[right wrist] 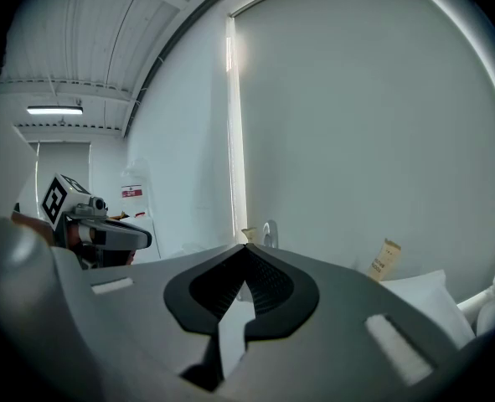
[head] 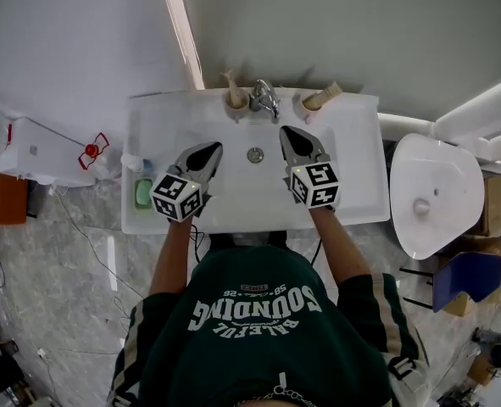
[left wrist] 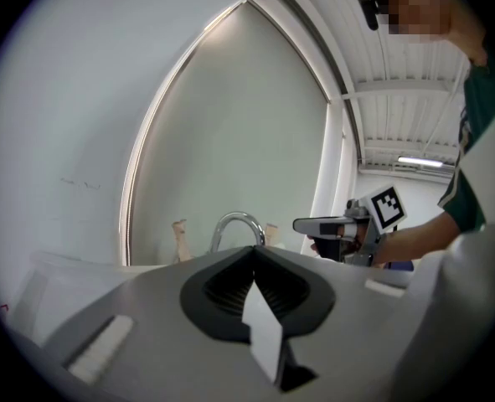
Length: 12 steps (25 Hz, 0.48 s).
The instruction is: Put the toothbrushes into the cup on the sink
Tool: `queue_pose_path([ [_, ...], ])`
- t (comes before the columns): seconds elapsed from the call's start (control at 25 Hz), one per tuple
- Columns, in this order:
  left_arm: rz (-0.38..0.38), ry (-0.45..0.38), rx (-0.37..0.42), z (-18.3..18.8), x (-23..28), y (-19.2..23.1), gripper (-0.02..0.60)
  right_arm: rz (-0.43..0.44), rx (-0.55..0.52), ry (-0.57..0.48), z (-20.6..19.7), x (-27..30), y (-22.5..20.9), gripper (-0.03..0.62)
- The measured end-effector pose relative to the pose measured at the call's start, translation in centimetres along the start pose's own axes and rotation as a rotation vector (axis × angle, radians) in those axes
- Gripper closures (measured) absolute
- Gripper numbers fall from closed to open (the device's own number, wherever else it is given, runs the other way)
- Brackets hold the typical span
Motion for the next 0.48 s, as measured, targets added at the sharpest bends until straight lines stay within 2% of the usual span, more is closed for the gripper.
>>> queue_pose_path([
  [0.48,0.007,0.006,0.007,-0.29,0.85,-0.96,0.531,-0.003,0.02,-0.007,-0.68,-1.12,-1.07,0.592],
])
Point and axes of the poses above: the fingertips, and each gripper's own axes: x forward along the fingers, y to its left, z out of its top, the point moved 3 cm from there along -x, backward along the fingers, and after that the axes turned 13 degrees about -y, right-handed, at the moved point
